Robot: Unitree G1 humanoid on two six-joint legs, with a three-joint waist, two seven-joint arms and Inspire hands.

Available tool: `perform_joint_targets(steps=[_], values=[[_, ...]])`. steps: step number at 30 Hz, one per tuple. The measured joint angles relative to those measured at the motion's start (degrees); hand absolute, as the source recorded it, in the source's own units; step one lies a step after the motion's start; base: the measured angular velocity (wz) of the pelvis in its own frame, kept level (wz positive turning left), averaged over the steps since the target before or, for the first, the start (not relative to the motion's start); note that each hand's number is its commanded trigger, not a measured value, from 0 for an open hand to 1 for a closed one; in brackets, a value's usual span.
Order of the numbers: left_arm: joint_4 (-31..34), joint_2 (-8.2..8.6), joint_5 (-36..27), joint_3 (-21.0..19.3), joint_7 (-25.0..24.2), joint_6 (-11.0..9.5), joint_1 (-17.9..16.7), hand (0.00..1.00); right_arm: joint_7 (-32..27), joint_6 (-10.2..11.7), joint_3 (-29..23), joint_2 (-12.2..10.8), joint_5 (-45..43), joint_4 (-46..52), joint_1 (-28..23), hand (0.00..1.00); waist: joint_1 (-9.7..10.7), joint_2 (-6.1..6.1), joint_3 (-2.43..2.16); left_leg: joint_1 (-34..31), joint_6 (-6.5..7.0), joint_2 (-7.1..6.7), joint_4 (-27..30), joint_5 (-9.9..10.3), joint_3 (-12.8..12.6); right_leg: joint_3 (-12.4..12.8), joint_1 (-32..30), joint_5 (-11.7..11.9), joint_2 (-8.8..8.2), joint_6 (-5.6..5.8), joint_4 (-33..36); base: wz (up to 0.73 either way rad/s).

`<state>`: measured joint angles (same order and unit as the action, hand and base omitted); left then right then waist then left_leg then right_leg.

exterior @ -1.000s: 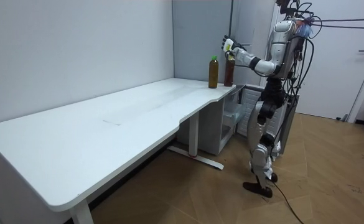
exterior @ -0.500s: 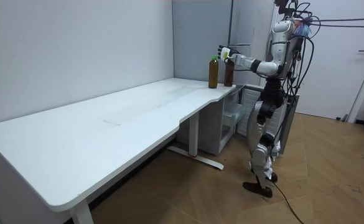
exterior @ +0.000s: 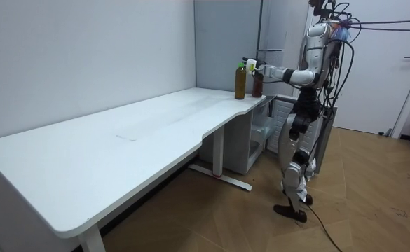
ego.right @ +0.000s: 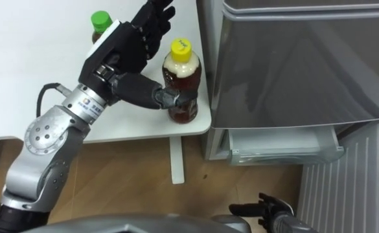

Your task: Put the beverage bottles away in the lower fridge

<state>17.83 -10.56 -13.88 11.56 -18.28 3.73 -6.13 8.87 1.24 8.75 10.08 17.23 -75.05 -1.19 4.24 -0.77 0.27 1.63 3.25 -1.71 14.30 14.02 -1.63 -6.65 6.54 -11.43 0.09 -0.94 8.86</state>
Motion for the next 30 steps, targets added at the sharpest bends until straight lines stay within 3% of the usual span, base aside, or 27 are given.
perform_joint_targets(steps=[11, 30], values=[[-2.6, -0.07, 0.0, 0.0, 0.2, 0.0, -0.2, 0.0, -0.2, 0.2, 0.1, 0.0, 0.0, 0.2, 0.0, 0.0, 0.0, 0.03, -0.04, 0.6, 0.01, 0.05, -0.5, 0.0, -1.0, 0.2, 0.2, 0.0, -0.02, 0.0, 0.0, -0.03], [-5.6, 0.43, 0.6, 1.9, -2.5, 0.0, -0.2, 0.0, -0.1, 0.5, 0.0, -0.1, 0.0, 0.1, 0.3, 0.0, 0.5, -0.51, 0.39, 0.8, 0.01, 0.05, -0.8, 0.0, -0.7, -0.1, 0.6, 0.0, -0.06, 0.0, -0.1, 0.0]])
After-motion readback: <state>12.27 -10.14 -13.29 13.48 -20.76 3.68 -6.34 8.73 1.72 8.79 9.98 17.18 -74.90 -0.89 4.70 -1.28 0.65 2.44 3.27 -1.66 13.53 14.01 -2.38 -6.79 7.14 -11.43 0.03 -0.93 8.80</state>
